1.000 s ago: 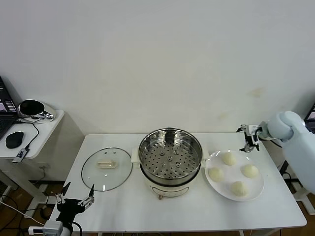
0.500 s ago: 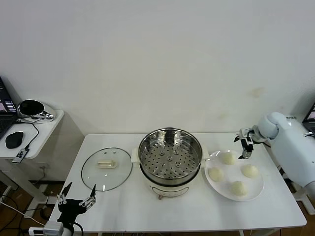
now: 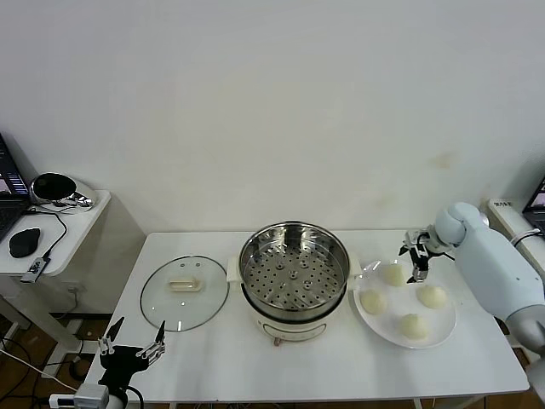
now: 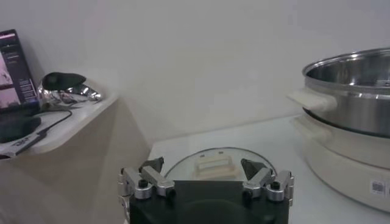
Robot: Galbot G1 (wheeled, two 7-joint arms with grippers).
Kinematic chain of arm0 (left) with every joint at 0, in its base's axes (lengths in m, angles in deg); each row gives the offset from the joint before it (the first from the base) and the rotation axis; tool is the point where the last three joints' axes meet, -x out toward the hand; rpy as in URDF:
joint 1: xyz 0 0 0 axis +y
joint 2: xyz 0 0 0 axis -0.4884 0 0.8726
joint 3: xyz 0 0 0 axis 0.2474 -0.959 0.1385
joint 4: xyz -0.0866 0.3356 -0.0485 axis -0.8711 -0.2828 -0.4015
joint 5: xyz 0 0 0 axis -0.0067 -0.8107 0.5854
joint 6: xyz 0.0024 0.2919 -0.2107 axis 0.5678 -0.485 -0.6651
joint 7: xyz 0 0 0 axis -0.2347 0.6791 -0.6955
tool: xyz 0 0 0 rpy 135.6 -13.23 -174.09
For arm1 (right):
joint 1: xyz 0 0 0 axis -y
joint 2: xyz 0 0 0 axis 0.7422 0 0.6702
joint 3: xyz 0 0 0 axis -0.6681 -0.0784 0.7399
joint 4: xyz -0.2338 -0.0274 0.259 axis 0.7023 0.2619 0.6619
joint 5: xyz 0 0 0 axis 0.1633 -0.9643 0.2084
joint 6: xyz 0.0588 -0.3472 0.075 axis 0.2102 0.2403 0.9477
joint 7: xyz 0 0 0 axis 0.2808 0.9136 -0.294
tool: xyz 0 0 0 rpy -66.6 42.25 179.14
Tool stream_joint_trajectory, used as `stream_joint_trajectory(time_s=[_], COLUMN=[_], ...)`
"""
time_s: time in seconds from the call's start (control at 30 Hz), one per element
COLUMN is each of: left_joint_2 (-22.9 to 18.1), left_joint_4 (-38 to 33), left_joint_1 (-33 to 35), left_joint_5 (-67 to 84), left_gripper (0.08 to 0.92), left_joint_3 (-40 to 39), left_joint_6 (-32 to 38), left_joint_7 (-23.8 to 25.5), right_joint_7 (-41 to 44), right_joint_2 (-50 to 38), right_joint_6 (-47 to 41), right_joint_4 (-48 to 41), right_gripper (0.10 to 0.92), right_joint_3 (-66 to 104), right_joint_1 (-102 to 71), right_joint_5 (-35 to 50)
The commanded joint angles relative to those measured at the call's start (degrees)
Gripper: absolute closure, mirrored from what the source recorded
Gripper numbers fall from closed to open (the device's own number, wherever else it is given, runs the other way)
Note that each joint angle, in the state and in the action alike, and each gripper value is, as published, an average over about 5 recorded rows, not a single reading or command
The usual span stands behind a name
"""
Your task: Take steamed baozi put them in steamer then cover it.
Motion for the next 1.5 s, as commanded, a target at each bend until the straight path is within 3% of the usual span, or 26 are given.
stream_joint_trajectory(time_s=[0.03,0.87,1.3,1.5], left_joint_2=[-0.01,-0.29,-0.25,-0.17], left_joint_4=[0.15,1.63,2.17,2.24], left_joint_1=[-0.11,-0.96,-1.33,-1.35], left_joint_5=[0.28,0.27,0.22,0.16], left_gripper=[0.177,0.177,0.177,0.177], left_joint_3=[-0.01,-0.63,-0.72,-0.91], left_joint_6=[-0.03,-0.03,-0.06,-0.04], left_joint_7=[0.01,0.03,0.03,-0.01], right_joint_7=[-0.77,-3.25,-3.35,-2.61], right_joint_2=[1.04,3.46,2.18,-0.60], right_joint_6=[0.33,0.78,0.19,-0.95], right_joint_4=[-2.06,-5.53,-4.29,-0.72], right_gripper=[0.203,0.207,0.519,0.538], right_joint_3=[0.00,0.56,0.57,-0.72], right_joint_1=[0.27,-0.61,-0.99,0.08], right_joint_5=[-0.59,-2.92,-1.46,1.35])
